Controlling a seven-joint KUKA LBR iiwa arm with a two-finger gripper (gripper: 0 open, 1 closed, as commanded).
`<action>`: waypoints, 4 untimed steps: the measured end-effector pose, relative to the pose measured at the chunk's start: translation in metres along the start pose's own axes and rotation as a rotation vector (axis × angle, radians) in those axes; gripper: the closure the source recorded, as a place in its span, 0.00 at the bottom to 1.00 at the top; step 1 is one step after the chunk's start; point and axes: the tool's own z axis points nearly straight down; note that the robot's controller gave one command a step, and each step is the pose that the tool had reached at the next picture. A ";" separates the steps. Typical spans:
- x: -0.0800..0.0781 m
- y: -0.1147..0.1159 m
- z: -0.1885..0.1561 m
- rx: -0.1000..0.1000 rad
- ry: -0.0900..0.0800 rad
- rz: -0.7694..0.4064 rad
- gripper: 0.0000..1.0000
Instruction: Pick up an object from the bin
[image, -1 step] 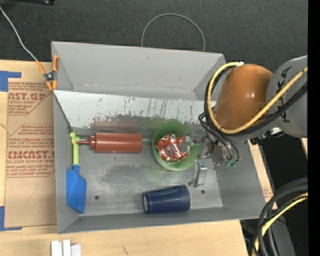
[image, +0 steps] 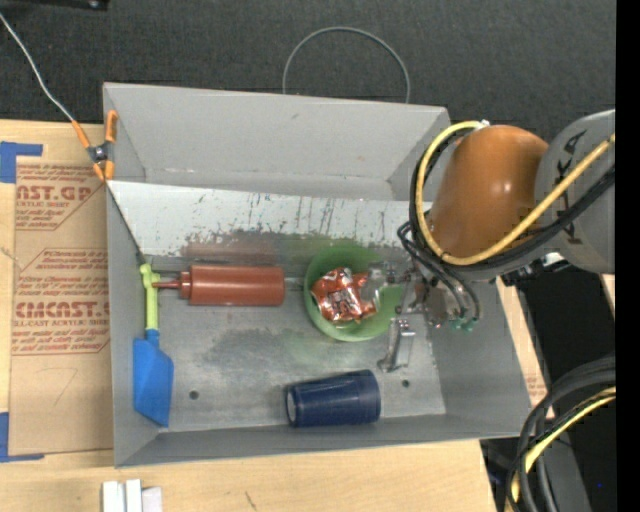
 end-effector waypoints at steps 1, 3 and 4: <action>0.019 0.001 0.095 -0.001 0.009 -0.044 0.00; 0.027 0.018 0.106 0.003 0.001 -0.282 1.00; 0.033 -0.002 0.085 0.003 -0.016 -0.256 1.00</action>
Offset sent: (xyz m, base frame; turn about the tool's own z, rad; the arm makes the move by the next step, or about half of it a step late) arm -0.0305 0.0190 -0.1127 -0.2827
